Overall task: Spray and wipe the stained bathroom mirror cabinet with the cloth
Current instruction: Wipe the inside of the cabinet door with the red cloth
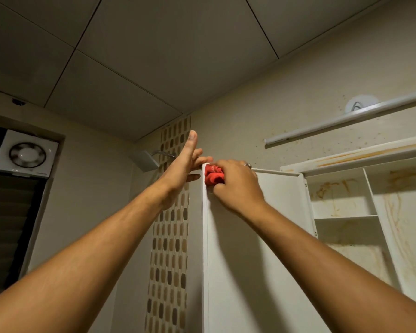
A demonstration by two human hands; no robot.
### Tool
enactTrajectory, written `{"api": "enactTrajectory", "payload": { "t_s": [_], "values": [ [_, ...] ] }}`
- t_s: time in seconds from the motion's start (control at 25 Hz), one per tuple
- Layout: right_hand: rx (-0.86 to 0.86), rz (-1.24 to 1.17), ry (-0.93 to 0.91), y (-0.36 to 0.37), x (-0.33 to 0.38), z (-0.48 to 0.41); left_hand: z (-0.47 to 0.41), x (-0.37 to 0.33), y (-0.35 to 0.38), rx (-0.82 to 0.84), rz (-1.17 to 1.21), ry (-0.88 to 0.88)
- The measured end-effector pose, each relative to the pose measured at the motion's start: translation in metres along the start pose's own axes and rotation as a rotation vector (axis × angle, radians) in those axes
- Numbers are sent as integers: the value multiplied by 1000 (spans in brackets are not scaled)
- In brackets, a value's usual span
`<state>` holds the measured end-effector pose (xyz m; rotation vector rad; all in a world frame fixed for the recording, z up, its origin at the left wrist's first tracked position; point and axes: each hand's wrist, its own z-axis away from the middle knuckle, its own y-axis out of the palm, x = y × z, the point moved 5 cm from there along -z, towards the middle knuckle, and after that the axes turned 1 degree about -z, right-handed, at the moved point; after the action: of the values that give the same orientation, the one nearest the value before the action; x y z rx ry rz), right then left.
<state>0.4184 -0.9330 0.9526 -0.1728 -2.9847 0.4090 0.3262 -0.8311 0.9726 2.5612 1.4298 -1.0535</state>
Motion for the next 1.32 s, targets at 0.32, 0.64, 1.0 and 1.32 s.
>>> {"api": "enactTrajectory", "payload": {
  "t_s": [0.32, 0.64, 1.0, 1.32],
  "values": [
    [-302, -184, 240, 9, -7, -3, -2, 6, 0, 23, 6, 33],
    [266, 244, -228, -15, 1, -22, -3, 8, -3, 31, 16, 55],
    [-67, 91, 160, -2, 9, -20, 9, -2, 4, 39, -17, 53],
    [312, 298, -58, -39, -20, -17, 3, 0, 3, -7, -51, 66]
  ]
}}
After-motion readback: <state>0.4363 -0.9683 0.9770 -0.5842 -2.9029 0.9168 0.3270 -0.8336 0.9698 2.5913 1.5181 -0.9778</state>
